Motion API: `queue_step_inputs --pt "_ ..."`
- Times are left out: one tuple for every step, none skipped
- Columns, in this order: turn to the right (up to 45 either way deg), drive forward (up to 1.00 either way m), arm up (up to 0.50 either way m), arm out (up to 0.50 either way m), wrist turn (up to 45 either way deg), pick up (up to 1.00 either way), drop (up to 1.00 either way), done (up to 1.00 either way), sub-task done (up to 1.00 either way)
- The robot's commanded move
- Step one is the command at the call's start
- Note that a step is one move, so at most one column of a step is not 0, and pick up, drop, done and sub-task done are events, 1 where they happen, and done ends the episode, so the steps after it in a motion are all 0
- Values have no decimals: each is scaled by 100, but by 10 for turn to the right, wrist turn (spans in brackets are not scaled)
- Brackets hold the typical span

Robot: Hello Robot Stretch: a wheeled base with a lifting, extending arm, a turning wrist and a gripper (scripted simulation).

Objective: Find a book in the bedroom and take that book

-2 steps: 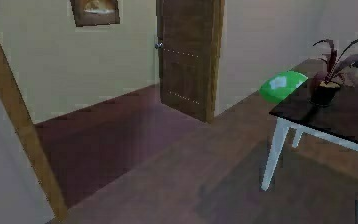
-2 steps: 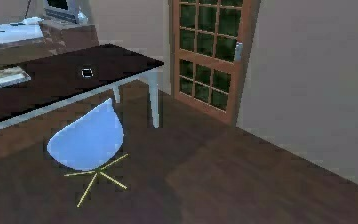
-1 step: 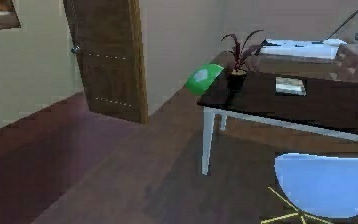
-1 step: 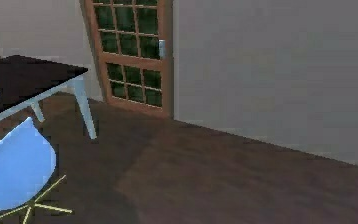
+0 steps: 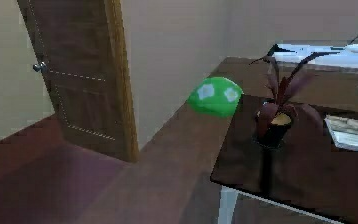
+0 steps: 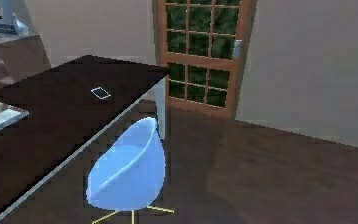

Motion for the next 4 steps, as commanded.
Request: queue_step_inputs --pt "-420 0 0 0 0 0 0 0 0" --pt "330 0 0 0 0 0 0 0 0" --pt "0 70 0 0 0 0 0 0 0" --pt "330 0 0 0 0 0 0 0 0"
